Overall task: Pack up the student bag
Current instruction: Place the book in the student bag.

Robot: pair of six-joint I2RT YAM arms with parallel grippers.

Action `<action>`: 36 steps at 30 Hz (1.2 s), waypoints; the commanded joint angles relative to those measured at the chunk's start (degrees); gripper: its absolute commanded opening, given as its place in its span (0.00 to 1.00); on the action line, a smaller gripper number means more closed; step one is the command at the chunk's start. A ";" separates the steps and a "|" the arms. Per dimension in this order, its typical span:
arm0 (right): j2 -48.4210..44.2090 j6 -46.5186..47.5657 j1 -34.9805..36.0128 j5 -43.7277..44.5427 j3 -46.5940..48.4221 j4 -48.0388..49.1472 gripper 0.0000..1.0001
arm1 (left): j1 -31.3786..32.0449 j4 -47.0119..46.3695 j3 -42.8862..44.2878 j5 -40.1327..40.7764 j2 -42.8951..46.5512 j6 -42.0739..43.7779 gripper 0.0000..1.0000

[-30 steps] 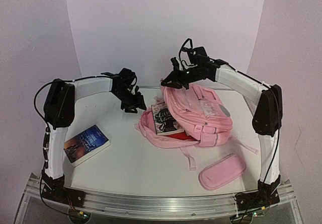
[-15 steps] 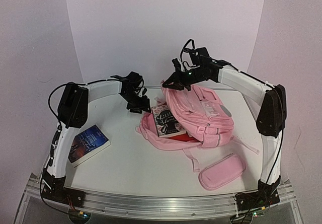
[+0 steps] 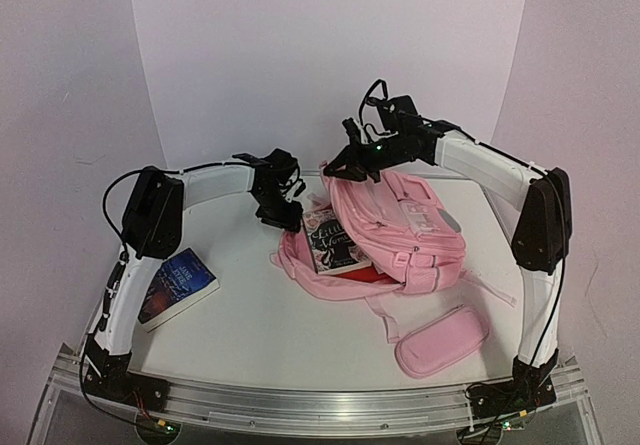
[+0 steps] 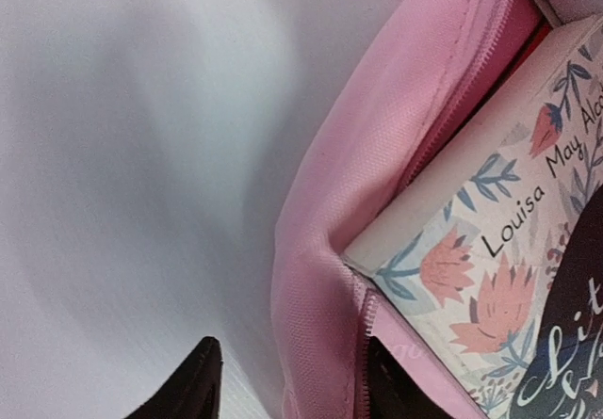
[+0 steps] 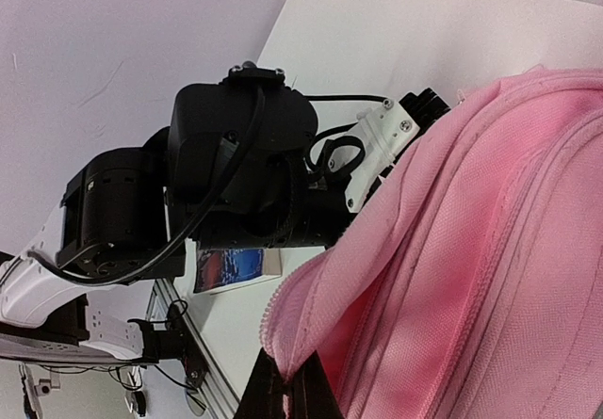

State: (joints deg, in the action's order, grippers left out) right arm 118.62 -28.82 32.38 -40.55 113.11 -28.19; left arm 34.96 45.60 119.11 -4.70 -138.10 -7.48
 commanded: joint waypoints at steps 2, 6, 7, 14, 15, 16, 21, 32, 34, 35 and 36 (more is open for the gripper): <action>-5.37 0.23 -0.48 -2.31 -1.39 2.59 0.00 | -0.32 -3.32 -1.00 10.20 2.78 2.80 0.31; -6.35 0.65 -0.48 -2.34 -3.05 2.38 0.00 | -0.32 -11.30 -4.71 8.74 8.33 1.18 0.06; -6.61 0.78 -0.48 -2.40 -3.40 2.35 0.00 | -0.33 -12.30 -4.74 8.49 8.98 0.67 0.02; -8.42 1.68 -0.50 -3.37 -5.79 1.94 0.00 | -2.58 -14.71 -2.27 3.82 9.53 -10.86 0.00; -8.75 1.81 -0.50 -3.47 -6.29 1.89 0.00 | -3.29 -16.13 -3.00 1.89 10.00 -13.76 0.00; -9.01 1.90 -0.50 -3.59 -6.70 1.80 0.00 | -4.15 -17.95 -4.13 0.19 10.42 -17.26 0.00; -10.36 2.82 -0.55 -4.63 -8.66 1.39 0.00 | -8.31 -25.76 -9.17 -8.31 11.25 -33.65 0.00; -8.58 4.25 -0.78 -1.93 -4.91 1.03 0.00 | -8.36 -26.72 -11.22 -16.03 14.78 -31.41 0.00; -7.47 3.60 -1.34 -1.29 -3.54 1.11 0.00 | -8.48 -24.11 -12.79 -16.27 17.12 -27.55 0.00; -6.87 3.02 -1.67 -1.37 -3.10 1.12 0.00 | -8.59 -22.41 -12.99 -16.73 17.96 -25.93 0.00; -6.40 2.47 -1.90 -1.47 -2.86 1.14 0.00 | -8.66 -20.54 -12.98 -17.49 18.57 -24.67 0.02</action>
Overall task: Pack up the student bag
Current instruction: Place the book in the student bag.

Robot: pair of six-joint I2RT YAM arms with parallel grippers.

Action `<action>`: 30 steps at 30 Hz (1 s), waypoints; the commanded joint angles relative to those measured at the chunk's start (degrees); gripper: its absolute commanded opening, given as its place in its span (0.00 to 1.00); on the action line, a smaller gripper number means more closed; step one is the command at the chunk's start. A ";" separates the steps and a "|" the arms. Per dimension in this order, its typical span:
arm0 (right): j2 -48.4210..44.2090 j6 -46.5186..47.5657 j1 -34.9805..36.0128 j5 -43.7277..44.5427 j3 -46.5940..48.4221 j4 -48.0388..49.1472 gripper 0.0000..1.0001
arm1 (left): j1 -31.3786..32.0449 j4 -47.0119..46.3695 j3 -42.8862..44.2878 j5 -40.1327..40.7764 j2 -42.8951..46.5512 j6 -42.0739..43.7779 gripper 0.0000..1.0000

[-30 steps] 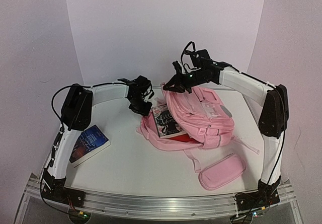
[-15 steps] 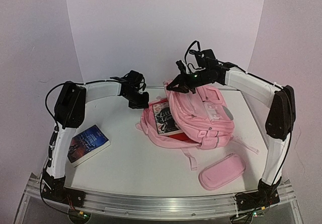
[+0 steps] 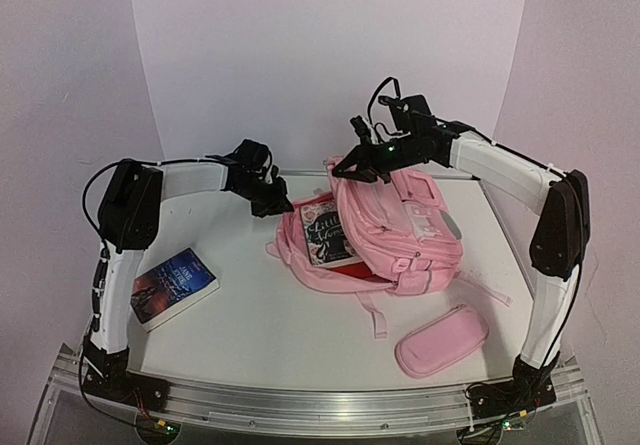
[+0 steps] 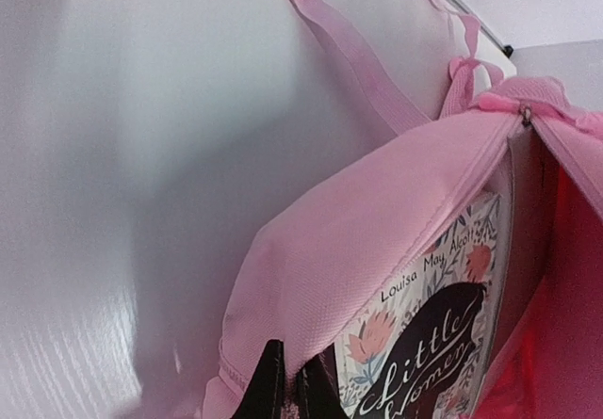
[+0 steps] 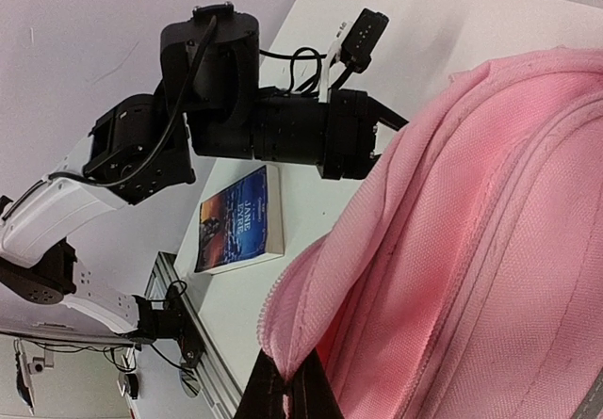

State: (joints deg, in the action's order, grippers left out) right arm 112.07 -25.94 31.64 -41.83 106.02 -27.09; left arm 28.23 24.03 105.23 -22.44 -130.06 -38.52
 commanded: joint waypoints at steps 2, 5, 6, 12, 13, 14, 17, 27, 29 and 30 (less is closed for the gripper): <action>0.86 -1.10 -1.33 -0.47 4.39 0.11 0.00 | -1.89 5.36 1.11 -0.36 11.58 8.56 0.21; 1.38 -2.07 -1.32 -1.01 4.13 0.41 0.00 | -1.43 6.91 -3.80 -2.50 16.06 12.03 0.39; 1.58 -2.30 -1.32 -1.22 4.11 0.49 0.00 | -1.14 7.06 -5.69 -4.17 17.68 13.83 0.43; 2.34 -3.07 -1.39 -2.37 4.23 0.77 0.00 | 1.39 10.69 -13.81 -11.20 24.82 28.03 0.54; 2.37 -3.28 -1.38 -2.58 4.15 0.83 0.00 | 1.96 11.37 -14.95 -11.54 25.45 30.60 0.54; 2.44 -3.49 -1.32 -2.85 4.10 0.94 0.00 | 2.73 11.78 -16.14 -11.66 26.06 33.52 0.54; 2.45 -3.97 -1.37 -3.27 3.90 1.22 0.00 | 5.14 10.22 -20.60 -12.54 27.92 42.02 0.54; 2.25 -4.69 -1.74 -3.19 3.57 1.54 0.00 | 9.59 6.87 -20.84 -15.24 24.37 52.73 0.53; 2.19 -5.10 -1.98 -3.22 3.32 1.60 0.00 | 10.51 7.11 -20.29 -13.66 23.11 54.49 0.53; 2.19 -5.44 -2.15 -3.35 3.18 1.68 0.00 | 10.97 6.84 -20.07 -13.11 22.55 55.28 0.53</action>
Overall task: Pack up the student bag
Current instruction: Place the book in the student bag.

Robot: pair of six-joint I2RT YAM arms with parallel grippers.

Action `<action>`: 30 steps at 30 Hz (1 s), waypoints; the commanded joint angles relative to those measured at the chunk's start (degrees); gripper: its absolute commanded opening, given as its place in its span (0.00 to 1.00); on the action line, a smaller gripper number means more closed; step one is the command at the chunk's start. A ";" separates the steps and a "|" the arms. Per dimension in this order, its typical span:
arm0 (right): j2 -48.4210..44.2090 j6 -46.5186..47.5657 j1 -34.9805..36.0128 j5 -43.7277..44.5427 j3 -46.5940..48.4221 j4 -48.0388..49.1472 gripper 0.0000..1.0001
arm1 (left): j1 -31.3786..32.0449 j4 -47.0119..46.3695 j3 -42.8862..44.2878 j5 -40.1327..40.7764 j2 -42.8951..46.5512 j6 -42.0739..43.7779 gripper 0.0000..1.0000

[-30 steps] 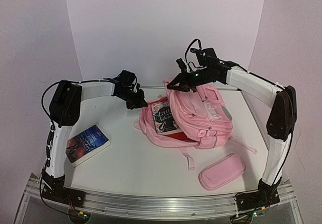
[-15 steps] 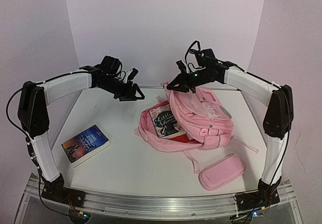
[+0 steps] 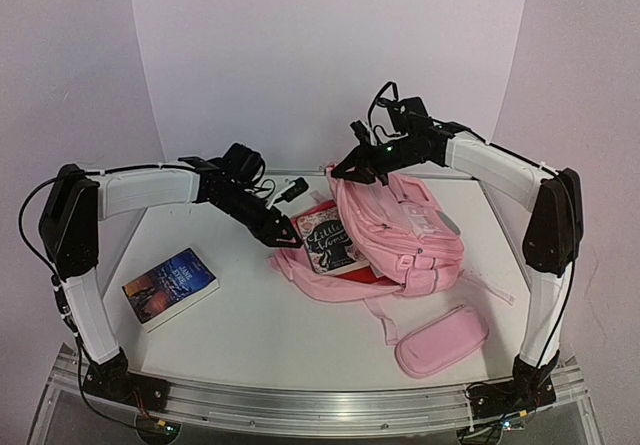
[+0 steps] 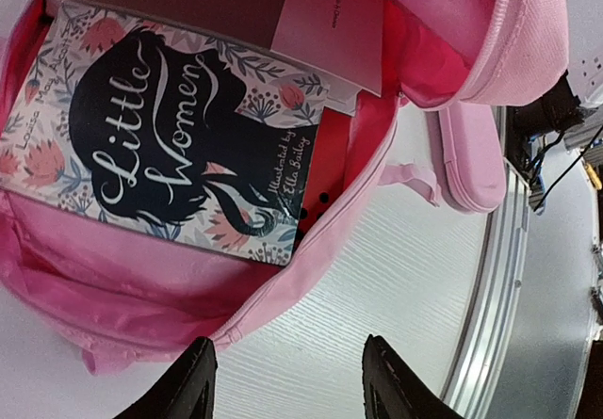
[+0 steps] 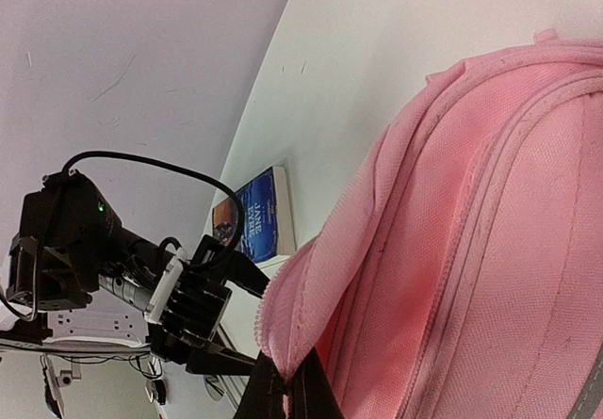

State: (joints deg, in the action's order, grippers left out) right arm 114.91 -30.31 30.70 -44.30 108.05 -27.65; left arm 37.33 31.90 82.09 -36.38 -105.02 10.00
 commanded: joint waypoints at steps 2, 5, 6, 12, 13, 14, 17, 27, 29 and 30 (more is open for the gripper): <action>-0.66 -1.51 -1.45 -1.24 0.74 2.39 0.00 | 2.61 -1.20 3.84 1.47 -3.70 8.06 0.53; -0.72 -1.88 -1.50 -1.83 0.18 2.53 0.00 | 4.28 1.95 6.20 2.80 -6.63 11.72 0.54; -0.74 -1.87 -1.52 -1.91 0.01 2.57 0.00 | 5.10 3.67 6.95 3.89 -7.86 13.09 0.54; -0.83 -1.78 -1.81 -2.03 -0.47 2.61 0.00 | 8.42 8.67 9.00 10.06 -12.37 18.13 0.50; -0.83 -1.79 -1.92 -2.07 -0.56 2.60 0.00 | 8.81 9.54 9.56 10.77 -12.92 18.51 0.49; -0.83 -1.79 -1.96 -2.10 -0.66 2.60 0.00 | 9.13 10.09 9.74 11.46 -13.27 18.84 0.48; -0.76 -1.69 -2.10 -2.26 -0.88 2.55 0.00 | 10.11 11.00 10.00 13.24 -13.24 19.63 0.39; 0.30 -1.38 -2.45 -2.55 -0.08 2.51 0.00 | 10.22 9.45 16.62 16.72 -8.54 16.50 0.00; 0.45 -1.35 -2.47 -2.60 0.11 2.52 0.00 | 10.22 8.59 17.54 16.92 -7.33 15.93 0.00; 0.48 -1.40 -2.44 -2.63 0.22 2.52 0.00 | 10.22 8.13 17.65 16.99 -6.68 15.89 0.00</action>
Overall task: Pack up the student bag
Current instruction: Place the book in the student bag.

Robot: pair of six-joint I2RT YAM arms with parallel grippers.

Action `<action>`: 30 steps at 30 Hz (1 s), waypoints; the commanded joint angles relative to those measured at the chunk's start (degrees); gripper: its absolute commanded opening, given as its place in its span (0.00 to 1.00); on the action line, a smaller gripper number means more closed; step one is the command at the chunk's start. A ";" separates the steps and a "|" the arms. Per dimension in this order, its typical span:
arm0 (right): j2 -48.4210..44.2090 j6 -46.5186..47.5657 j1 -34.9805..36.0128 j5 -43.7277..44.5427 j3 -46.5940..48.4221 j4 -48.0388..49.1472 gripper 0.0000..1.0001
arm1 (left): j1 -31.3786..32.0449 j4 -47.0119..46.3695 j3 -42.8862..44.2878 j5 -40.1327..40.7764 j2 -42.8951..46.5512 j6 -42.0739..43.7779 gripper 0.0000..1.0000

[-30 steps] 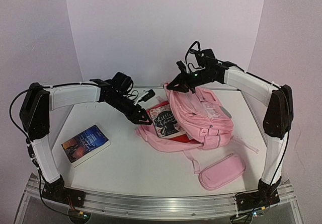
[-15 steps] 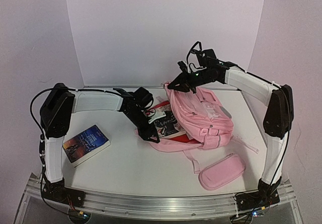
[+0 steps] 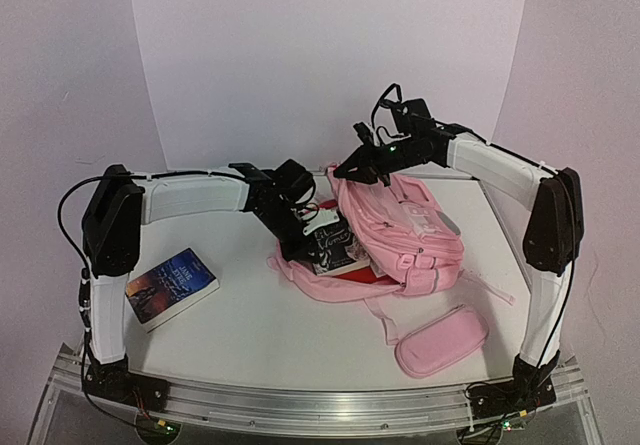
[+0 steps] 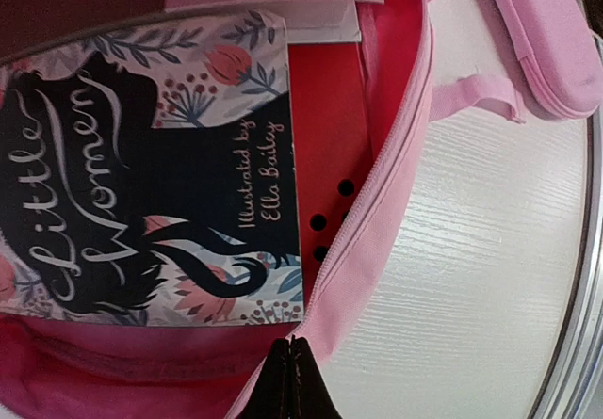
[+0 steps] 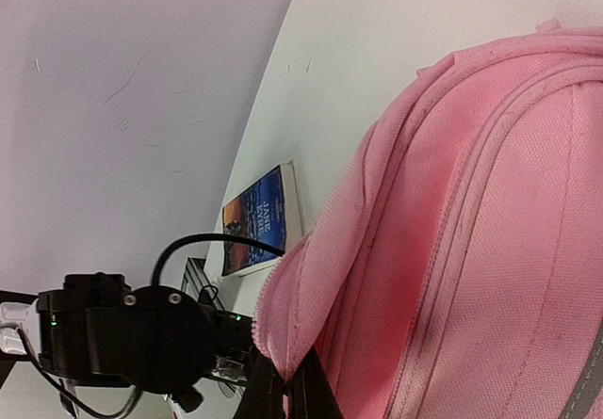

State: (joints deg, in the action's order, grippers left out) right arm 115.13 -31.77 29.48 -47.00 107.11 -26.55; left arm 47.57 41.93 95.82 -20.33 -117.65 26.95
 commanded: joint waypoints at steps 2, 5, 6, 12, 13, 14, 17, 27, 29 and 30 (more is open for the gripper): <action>0.27 0.08 -1.22 0.05 1.15 1.49 0.00 | -0.06 -1.84 3.81 2.15 6.28 -0.30 0.06; 0.20 0.14 -1.25 -0.05 1.02 1.50 0.00 | -0.40 1.34 3.60 3.24 4.29 1.75 0.51; 0.16 0.17 -1.25 -0.08 0.98 1.47 0.00 | -0.49 1.95 3.31 3.31 3.70 2.25 0.57; -0.44 0.37 -1.27 -0.11 0.10 1.41 0.00 | -0.78 3.83 1.26 2.49 0.21 3.81 0.68; -0.57 0.45 -1.26 -0.11 -0.05 1.43 0.00 | -0.80 3.62 0.66 2.77 -0.17 4.12 0.68; -0.69 0.52 -1.28 -0.11 -0.16 1.43 0.00 | -0.81 3.56 0.32 3.20 -0.70 4.49 0.67; -0.89 0.53 -1.40 -0.11 -0.58 1.41 0.00 | -0.72 3.86 0.71 4.79 -3.04 5.26 0.62; -0.26 0.85 -1.50 -0.02 -0.45 1.31 0.00 | -0.72 7.20 2.09 6.06 -2.46 6.64 0.09; 0.09 0.85 -1.52 -0.02 0.13 1.23 0.00 | -0.66 7.22 3.52 5.34 -1.23 5.96 0.00; 0.24 0.91 -1.53 -0.02 0.36 1.24 0.00 | -0.66 7.04 4.45 5.06 -0.47 5.65 0.00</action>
State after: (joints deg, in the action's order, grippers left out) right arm 115.18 -31.55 29.02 -47.66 106.59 -26.26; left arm 46.92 46.91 96.75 -15.39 -122.11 32.50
